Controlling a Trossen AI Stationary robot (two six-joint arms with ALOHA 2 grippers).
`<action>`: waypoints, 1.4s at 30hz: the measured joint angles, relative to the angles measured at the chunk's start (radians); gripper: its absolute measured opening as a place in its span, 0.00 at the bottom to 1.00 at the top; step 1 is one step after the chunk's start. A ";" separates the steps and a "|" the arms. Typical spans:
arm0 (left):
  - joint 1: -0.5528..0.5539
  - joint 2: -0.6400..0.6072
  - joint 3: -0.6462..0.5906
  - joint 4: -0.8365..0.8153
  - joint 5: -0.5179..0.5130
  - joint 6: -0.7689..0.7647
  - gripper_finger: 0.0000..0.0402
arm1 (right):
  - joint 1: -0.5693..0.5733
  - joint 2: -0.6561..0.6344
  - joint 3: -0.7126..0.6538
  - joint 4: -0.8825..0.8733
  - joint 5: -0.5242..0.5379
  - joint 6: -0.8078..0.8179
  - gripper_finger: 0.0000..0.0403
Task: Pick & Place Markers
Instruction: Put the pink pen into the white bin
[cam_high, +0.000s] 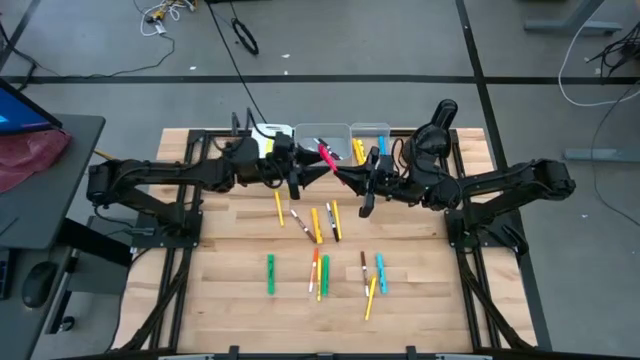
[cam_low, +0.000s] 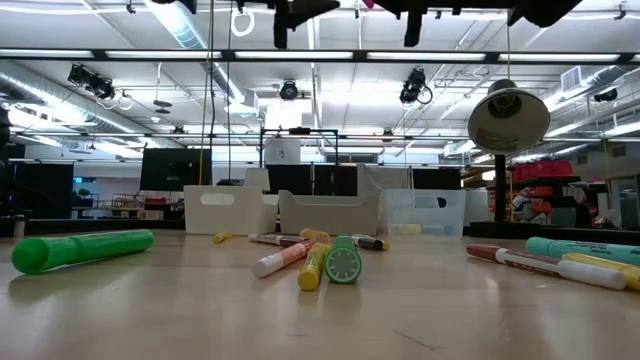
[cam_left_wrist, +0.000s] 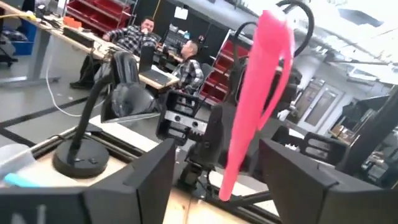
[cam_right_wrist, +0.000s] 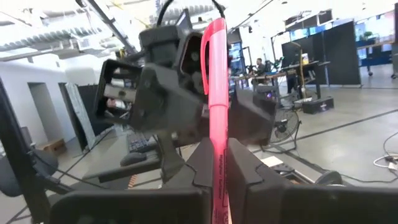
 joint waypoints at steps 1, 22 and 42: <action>-0.004 0.014 0.000 0.037 0.000 -0.005 0.60 | 0.000 0.000 0.000 0.000 0.005 -0.002 0.03; 0.008 0.045 0.000 0.137 0.002 0.007 0.10 | 0.000 -0.001 0.000 -0.024 0.026 0.056 0.08; 0.494 -0.115 0.001 -0.768 -0.054 0.088 0.10 | -0.004 0.000 0.001 -0.132 0.044 0.125 0.39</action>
